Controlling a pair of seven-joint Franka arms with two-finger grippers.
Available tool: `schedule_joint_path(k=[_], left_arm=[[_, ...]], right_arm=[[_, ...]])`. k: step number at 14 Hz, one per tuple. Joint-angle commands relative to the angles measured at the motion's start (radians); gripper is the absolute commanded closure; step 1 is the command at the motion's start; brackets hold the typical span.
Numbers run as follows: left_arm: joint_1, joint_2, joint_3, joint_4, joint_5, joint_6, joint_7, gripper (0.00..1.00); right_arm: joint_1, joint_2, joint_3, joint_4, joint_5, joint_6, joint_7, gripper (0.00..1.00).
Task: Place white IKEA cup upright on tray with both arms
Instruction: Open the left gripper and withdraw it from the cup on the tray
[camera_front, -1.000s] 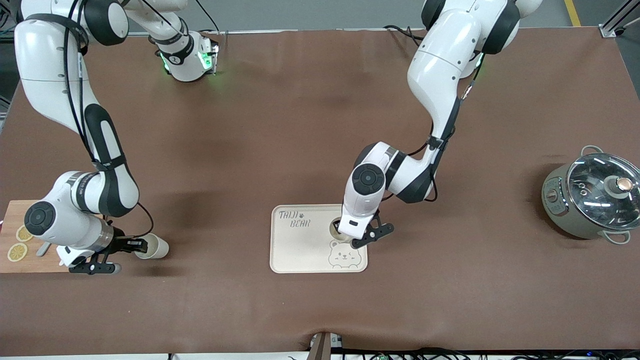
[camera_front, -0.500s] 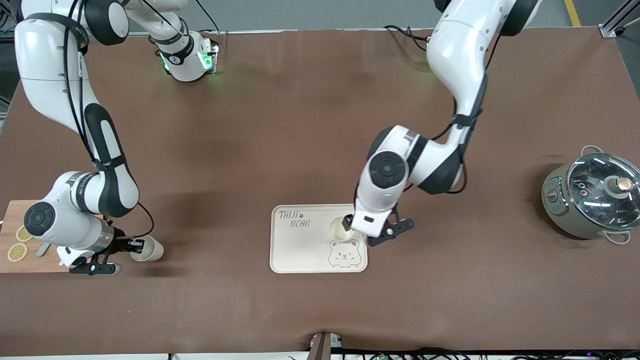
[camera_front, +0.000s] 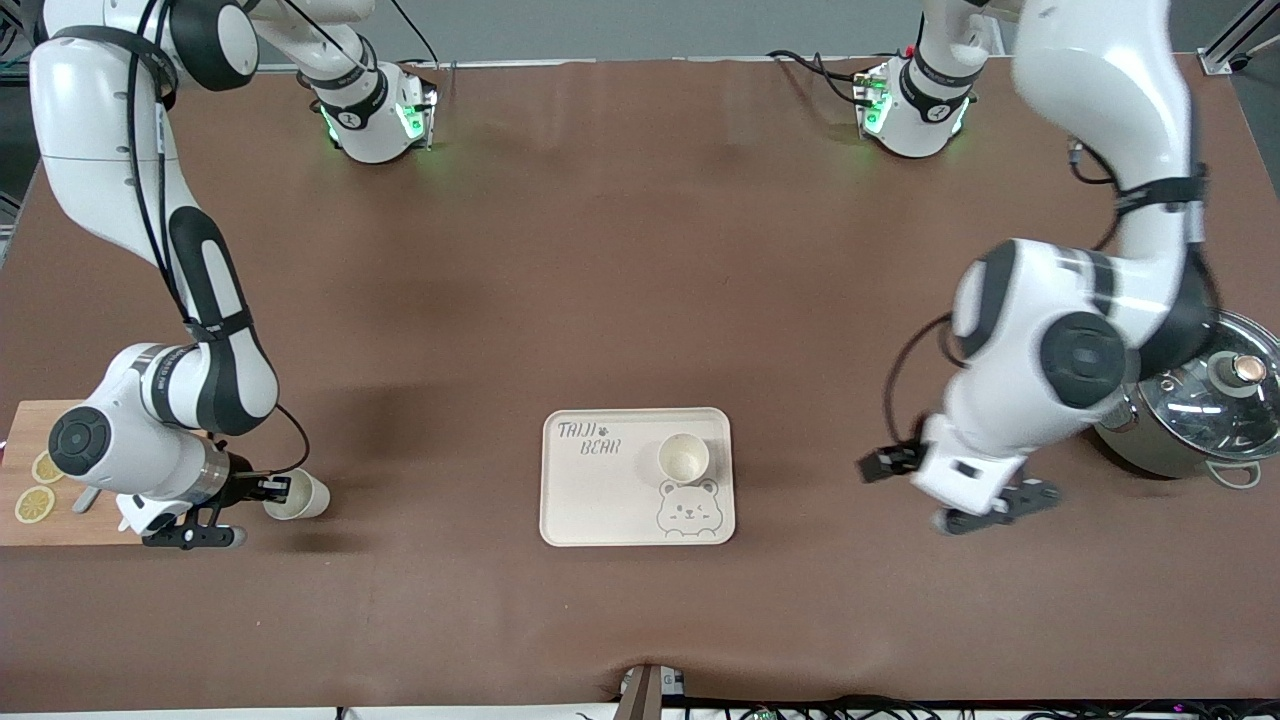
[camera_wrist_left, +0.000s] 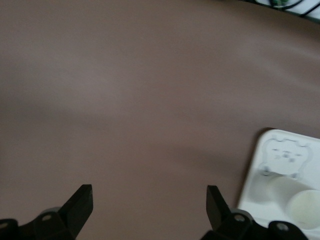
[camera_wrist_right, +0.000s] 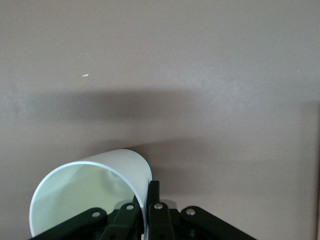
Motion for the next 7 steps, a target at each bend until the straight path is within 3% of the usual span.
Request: schedule_joint_path(k=[1, 3, 7], left_arm=[[0.101, -0.004, -0.005, -0.039, -0.017, -0.006, 0.205, 0.00], [0.160, 0.015, -0.005, -0.039, -0.017, -0.005, 0.304, 0.00], [0.255, -0.020, -0.010, -0.038, -0.023, -0.006, 0.447, 0.00]], right_arm=[[0.035, -0.021, -0.001, 0.070, 0.033, -0.148, 0.072, 1.00], [0.057, -0.021, -0.001, 0.148, 0.033, -0.285, 0.159, 1.00], [0.146, -0.026, 0.005, 0.224, 0.035, -0.393, 0.360, 1.00]])
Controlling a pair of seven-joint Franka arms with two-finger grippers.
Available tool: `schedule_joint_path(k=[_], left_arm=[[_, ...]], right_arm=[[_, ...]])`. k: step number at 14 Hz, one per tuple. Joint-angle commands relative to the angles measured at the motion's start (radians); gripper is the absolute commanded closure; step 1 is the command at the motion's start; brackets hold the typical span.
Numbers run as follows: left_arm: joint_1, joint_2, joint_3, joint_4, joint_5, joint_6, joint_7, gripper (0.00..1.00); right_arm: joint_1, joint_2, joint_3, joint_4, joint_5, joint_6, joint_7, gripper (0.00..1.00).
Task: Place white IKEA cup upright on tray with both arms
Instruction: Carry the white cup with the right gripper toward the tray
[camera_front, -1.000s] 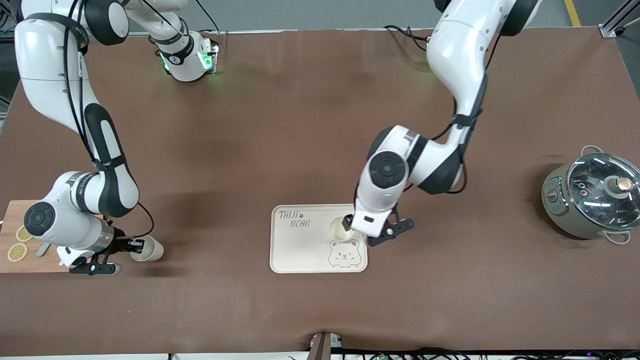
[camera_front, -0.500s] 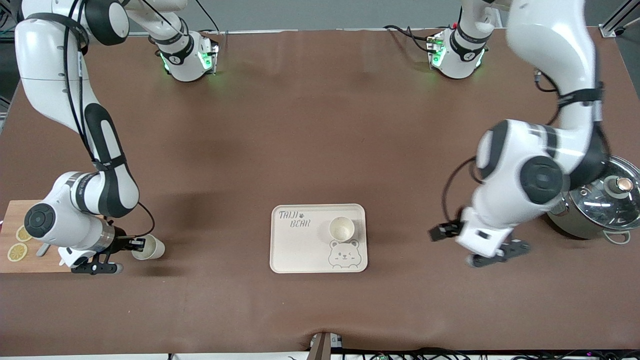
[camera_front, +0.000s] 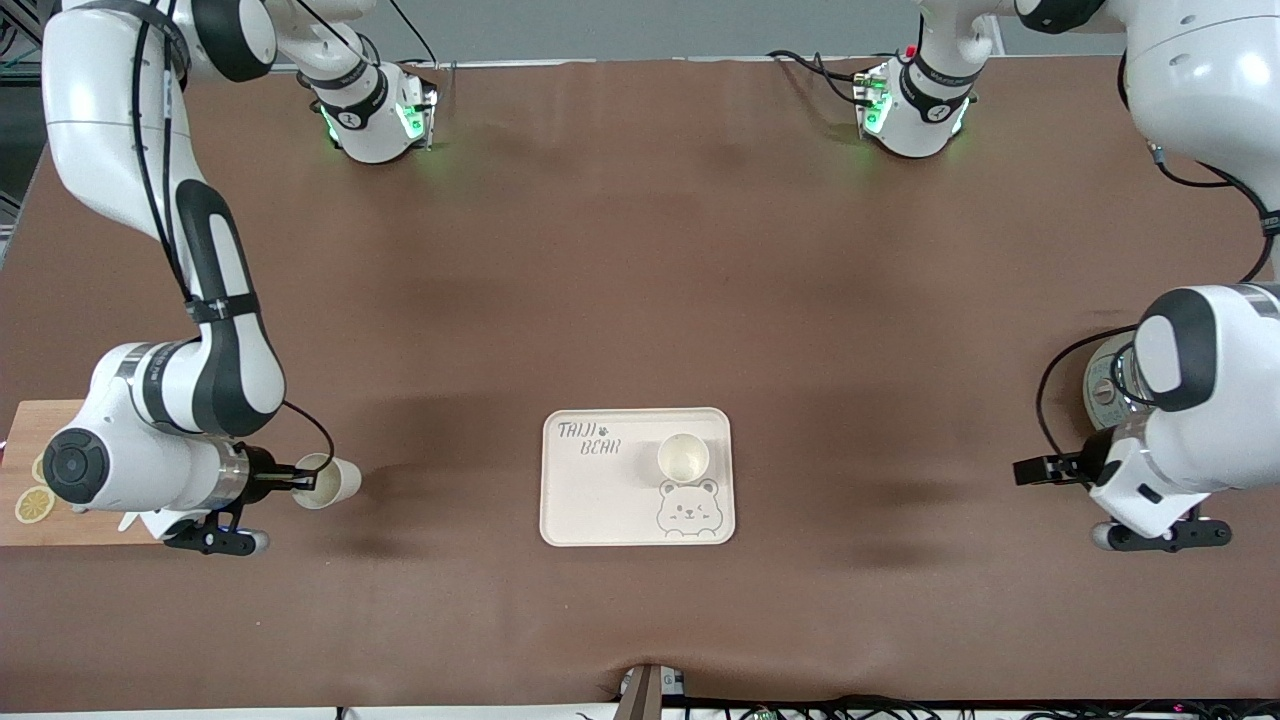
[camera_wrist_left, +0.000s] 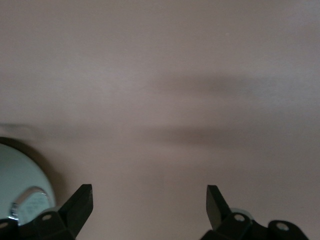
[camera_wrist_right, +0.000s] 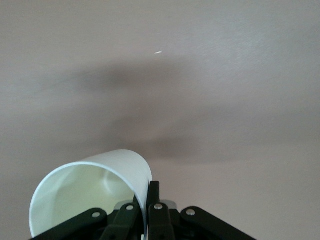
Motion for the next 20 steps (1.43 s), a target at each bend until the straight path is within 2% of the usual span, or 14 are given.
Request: schedule_joint_path(k=[1, 6, 8, 10, 16, 20], left_arm=[[0.029, -0.072, -0.007, -0.005, -0.020, -0.010, 0.038, 0.00], [0.026, -0.276, -0.022, -0.005, -0.017, -0.168, 0.050, 0.00], [0.024, -0.351, -0.080, -0.006, -0.017, -0.309, 0.050, 0.00], [0.018, -0.421, -0.099, -0.008, -0.020, -0.441, 0.027, 0.00], [-0.039, -0.465, -0.100, -0.017, 0.039, -0.444, -0.002, 0.00], [-0.033, -0.583, -0.099, -0.144, 0.035, -0.412, 0.021, 0.00]], right_arm=[[0.082, -0.003, 0.001, 0.055, 0.010, -0.059, 0.210, 1.00], [0.250, 0.000, 0.000, 0.113, 0.008, -0.043, 0.557, 1.00], [0.293, 0.008, -0.002, 0.124, 0.007, -0.011, 0.641, 1.00], [0.326, 0.012, -0.002, 0.122, 0.008, 0.033, 0.704, 1.00], [0.400, 0.037, -0.002, 0.099, 0.008, 0.196, 0.809, 1.00], [0.423, 0.077, -0.003, 0.079, 0.005, 0.265, 0.807, 1.00]])
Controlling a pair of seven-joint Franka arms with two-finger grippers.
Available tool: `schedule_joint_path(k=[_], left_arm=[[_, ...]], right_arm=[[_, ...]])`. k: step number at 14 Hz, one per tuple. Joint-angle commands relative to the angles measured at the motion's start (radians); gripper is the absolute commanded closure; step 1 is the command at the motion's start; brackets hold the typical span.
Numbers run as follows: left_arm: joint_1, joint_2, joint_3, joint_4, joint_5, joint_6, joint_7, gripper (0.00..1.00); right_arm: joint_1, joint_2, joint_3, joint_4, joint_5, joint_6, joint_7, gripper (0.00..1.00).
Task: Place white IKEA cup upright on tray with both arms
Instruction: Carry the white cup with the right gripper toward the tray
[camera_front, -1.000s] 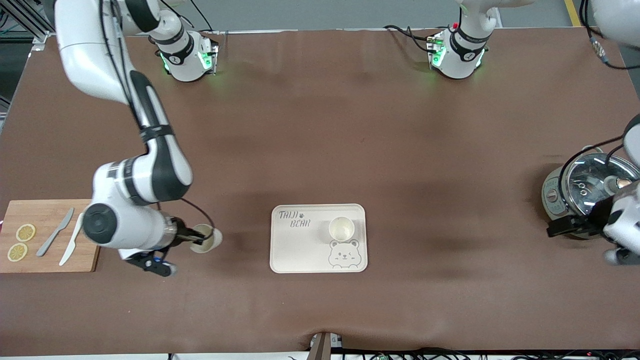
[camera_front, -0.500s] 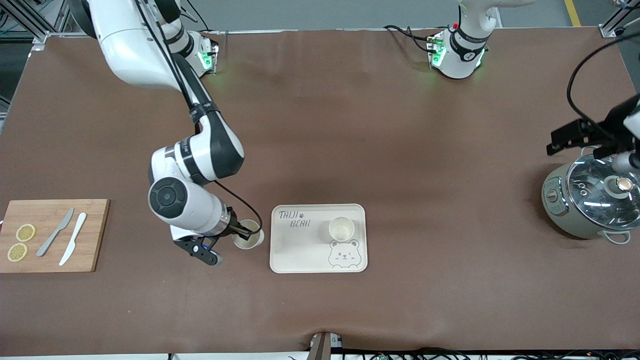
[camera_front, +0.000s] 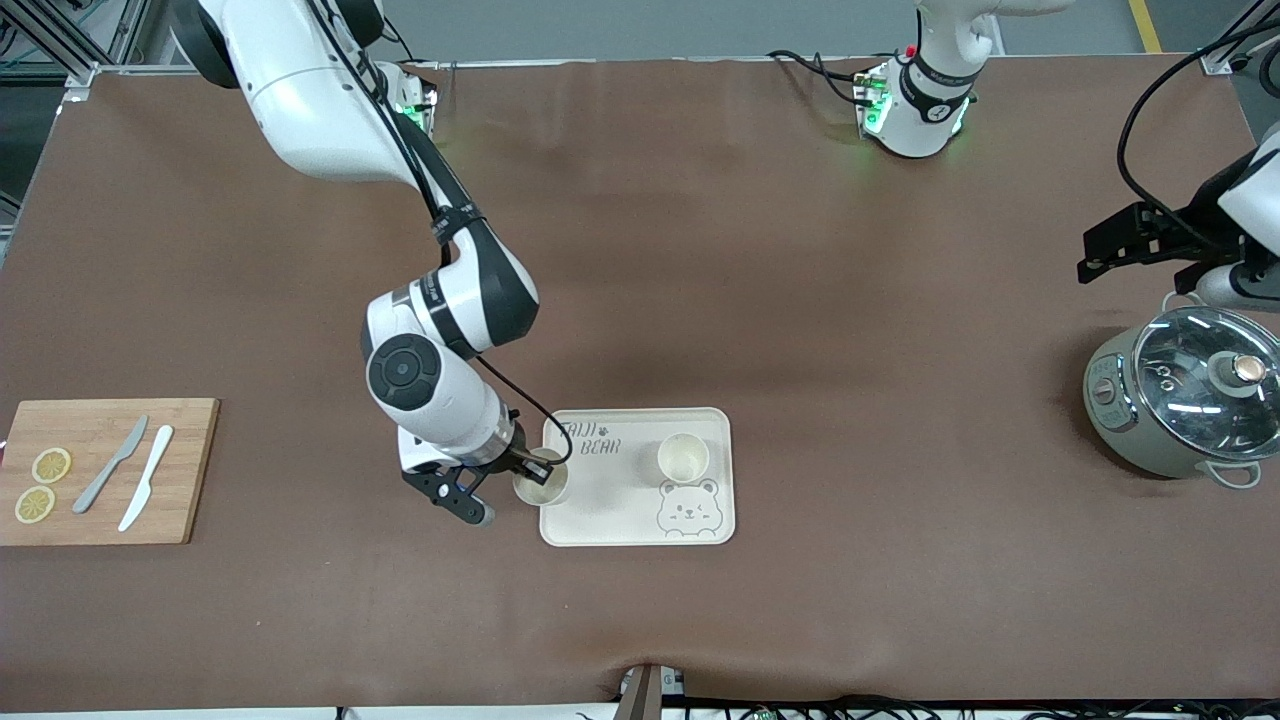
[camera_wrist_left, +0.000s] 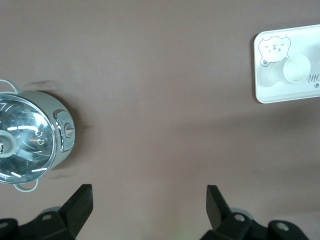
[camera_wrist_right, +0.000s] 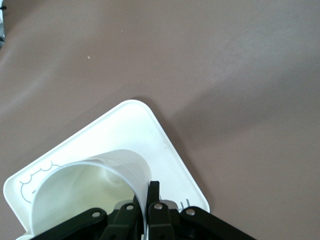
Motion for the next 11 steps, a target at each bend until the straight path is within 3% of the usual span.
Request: schedule_joint_path(k=[1, 3, 7, 11], left_arm=[[-0.001, -0.105, 0.004, -0.135, 0.016, 0.048, 0.014, 0.00], [0.002, -0.133, 0.004, -0.211, 0.013, 0.102, 0.026, 0.00], [0.004, -0.163, 0.031, -0.277, 0.006, 0.137, 0.083, 0.00], [0.005, -0.124, 0.041, -0.244, -0.028, 0.156, 0.088, 0.00]], right_arm=[[0.019, 0.025, -0.011, -0.001, 0.003, 0.027, 0.015, 1.00], [0.026, 0.045, -0.011, -0.001, 0.005, 0.046, 0.015, 1.00], [0.048, 0.074, -0.011, -0.001, 0.005, 0.067, 0.017, 1.00], [0.060, 0.091, -0.009, -0.001, 0.006, 0.082, 0.018, 1.00]])
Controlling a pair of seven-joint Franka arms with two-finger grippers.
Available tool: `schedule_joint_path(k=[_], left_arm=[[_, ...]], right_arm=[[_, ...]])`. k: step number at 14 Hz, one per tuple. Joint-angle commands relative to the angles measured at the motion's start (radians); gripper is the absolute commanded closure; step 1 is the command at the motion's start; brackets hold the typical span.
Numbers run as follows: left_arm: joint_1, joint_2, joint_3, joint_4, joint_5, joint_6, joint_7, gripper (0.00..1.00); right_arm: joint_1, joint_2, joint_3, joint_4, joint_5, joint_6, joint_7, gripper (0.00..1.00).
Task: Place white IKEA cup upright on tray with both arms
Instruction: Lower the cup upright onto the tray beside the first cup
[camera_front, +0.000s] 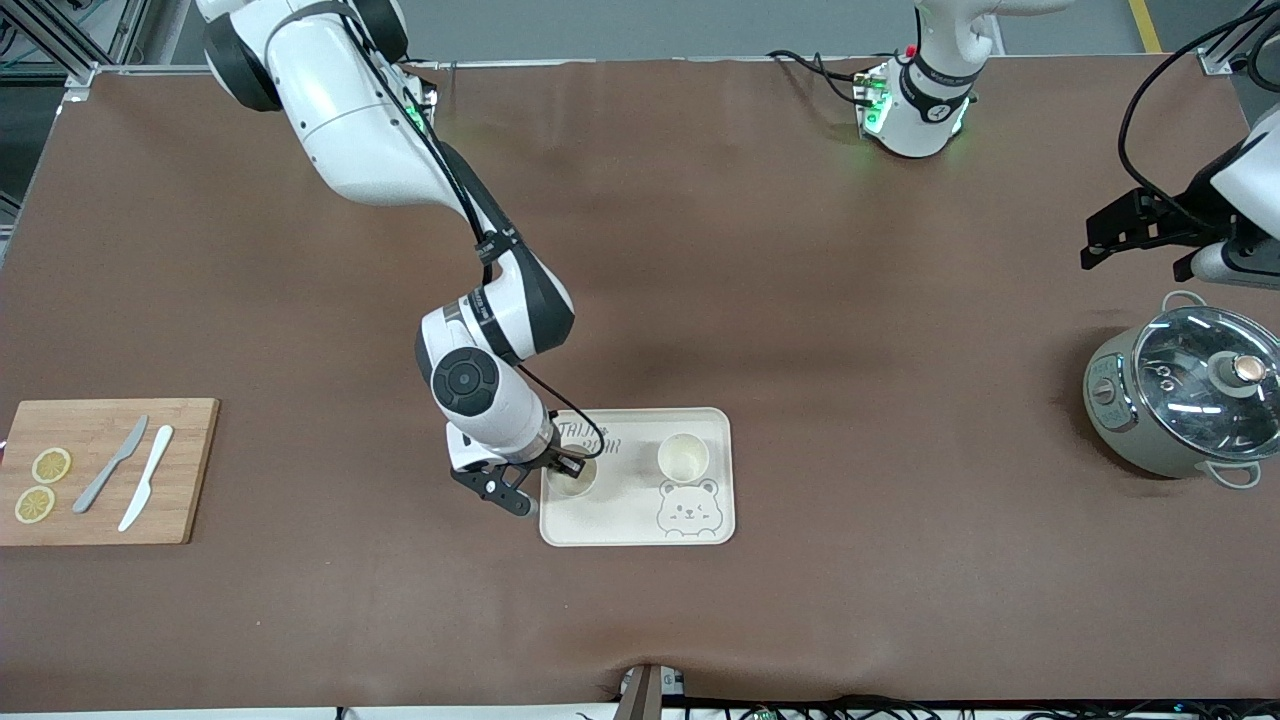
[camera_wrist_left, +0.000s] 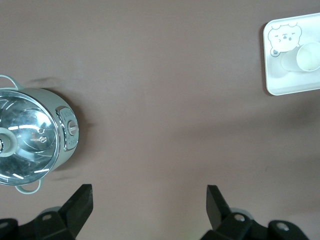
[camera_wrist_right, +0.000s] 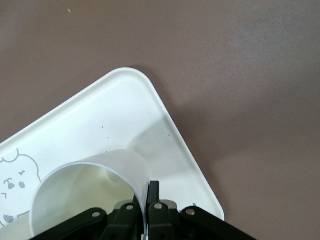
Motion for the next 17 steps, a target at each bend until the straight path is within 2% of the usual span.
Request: schedule_joint_path(k=[1, 13, 14, 16, 17], left_arm=[[-0.007, 0.011, 0.001, 0.003, -0.020, 0.030, 0.016, 0.00], [0.005, 0.024, 0.001, 0.009, 0.060, 0.038, 0.058, 0.00], [0.010, 0.024, 0.001, 0.009, 0.060, 0.046, 0.056, 0.00], [0.020, 0.030, 0.001, 0.008, 0.060, 0.062, 0.055, 0.00], [0.019, 0.033, 0.001, 0.008, 0.060, 0.069, 0.052, 0.00]], right_arm=[[0.020, 0.016, -0.009, 0.006, 0.006, 0.023, 0.017, 1.00], [0.033, 0.038, -0.011, 0.006, 0.005, 0.053, 0.014, 1.00], [0.033, 0.038, -0.011, 0.006, 0.005, 0.053, 0.014, 0.94], [0.033, 0.038, -0.011, 0.006, 0.002, 0.053, 0.011, 0.66], [0.033, 0.038, -0.011, 0.004, -0.001, 0.053, 0.011, 0.47]])
